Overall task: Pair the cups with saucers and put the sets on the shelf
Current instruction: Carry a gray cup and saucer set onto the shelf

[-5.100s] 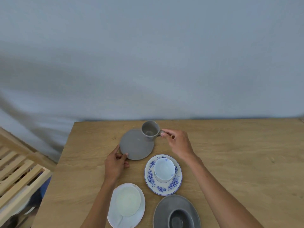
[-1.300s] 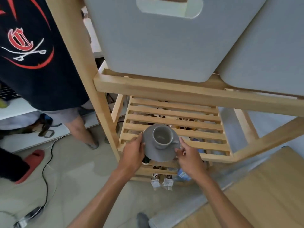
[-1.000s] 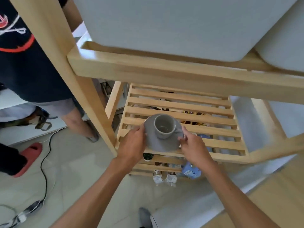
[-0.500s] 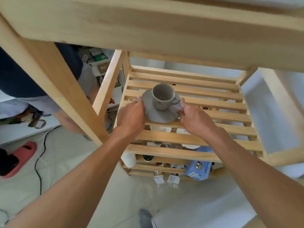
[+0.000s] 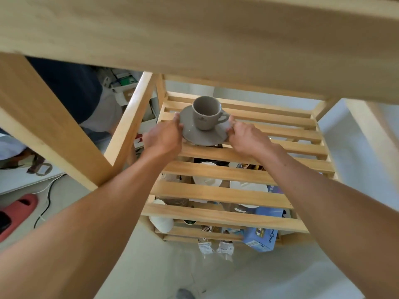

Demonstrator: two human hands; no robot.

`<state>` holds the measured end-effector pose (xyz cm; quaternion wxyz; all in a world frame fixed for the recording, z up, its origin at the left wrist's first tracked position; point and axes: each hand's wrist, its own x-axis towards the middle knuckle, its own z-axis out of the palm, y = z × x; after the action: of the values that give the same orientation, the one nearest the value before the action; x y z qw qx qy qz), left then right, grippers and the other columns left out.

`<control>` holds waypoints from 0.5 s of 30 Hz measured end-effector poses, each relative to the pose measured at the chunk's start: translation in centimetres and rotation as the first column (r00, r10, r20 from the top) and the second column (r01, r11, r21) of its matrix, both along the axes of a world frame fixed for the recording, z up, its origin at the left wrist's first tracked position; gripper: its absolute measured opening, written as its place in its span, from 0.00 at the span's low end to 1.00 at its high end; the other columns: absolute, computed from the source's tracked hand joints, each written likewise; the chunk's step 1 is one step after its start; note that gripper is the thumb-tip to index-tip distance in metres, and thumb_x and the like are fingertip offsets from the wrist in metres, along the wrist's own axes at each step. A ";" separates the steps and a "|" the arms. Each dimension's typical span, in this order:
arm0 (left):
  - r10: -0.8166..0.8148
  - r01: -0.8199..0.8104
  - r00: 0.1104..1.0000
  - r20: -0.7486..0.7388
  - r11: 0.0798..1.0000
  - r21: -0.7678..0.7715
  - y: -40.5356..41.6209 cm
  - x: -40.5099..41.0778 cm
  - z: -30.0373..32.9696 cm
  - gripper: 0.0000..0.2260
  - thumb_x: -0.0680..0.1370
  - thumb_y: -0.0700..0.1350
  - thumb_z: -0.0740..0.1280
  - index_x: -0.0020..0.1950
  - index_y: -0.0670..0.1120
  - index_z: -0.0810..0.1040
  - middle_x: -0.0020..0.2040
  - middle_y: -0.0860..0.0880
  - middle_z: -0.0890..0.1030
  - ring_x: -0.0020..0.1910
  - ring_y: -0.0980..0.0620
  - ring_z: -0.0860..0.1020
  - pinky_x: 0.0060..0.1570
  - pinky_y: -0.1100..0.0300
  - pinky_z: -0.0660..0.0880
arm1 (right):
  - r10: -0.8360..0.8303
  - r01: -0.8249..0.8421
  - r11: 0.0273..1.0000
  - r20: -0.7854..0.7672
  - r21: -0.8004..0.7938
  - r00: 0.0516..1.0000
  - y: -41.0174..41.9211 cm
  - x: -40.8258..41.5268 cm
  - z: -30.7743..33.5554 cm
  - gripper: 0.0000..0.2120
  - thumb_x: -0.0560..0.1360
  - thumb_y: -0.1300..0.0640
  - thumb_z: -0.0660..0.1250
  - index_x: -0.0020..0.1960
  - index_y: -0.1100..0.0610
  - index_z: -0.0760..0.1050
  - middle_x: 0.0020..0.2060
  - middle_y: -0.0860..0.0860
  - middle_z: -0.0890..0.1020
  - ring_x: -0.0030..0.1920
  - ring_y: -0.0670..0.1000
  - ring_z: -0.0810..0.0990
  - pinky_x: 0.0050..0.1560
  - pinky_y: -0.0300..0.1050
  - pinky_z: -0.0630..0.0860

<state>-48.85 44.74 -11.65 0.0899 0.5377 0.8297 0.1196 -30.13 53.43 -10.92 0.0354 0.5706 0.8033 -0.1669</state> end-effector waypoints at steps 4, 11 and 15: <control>0.080 -0.081 0.996 0.037 0.997 0.017 0.3 0.3 0.2 0.22 0.85 0.53 0.50 0.80 0.53 0.57 0.51 0.43 0.79 0.47 0.44 0.76 0.42 0.53 0.67 | -0.026 0.027 0.999 -0.023 0.018 0.999 1.0 -0.6 -0.4 0.26 0.86 0.48 0.50 0.82 0.49 0.50 0.59 0.59 0.79 0.47 0.55 0.77 0.42 0.50 0.73; 0.021 -0.092 0.921 0.390 0.982 0.163 -3.7 1.7 0.1 0.25 0.84 0.57 0.53 0.78 0.47 0.61 0.49 0.45 0.83 0.49 0.49 0.80 0.46 0.54 0.74 | -0.212 0.218 0.976 -0.235 -0.001 0.949 -2.1 1.7 0.1 0.26 0.84 0.52 0.56 0.81 0.49 0.57 0.67 0.58 0.78 0.50 0.56 0.84 0.44 0.49 0.78; -0.147 0.034 0.829 0.539 0.976 0.215 -8.2 2.8 2.1 0.20 0.84 0.55 0.56 0.72 0.48 0.71 0.54 0.42 0.83 0.51 0.49 0.80 0.54 0.51 0.78 | -0.283 0.252 0.959 -0.355 -0.133 0.891 -6.7 4.9 1.7 0.23 0.83 0.54 0.58 0.77 0.47 0.65 0.54 0.55 0.85 0.38 0.50 0.85 0.43 0.53 0.84</control>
<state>-46.05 36.52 -9.60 0.2774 0.5254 0.7261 0.3461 -25.25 46.70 -9.26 -0.1163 0.6320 0.7015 -0.3081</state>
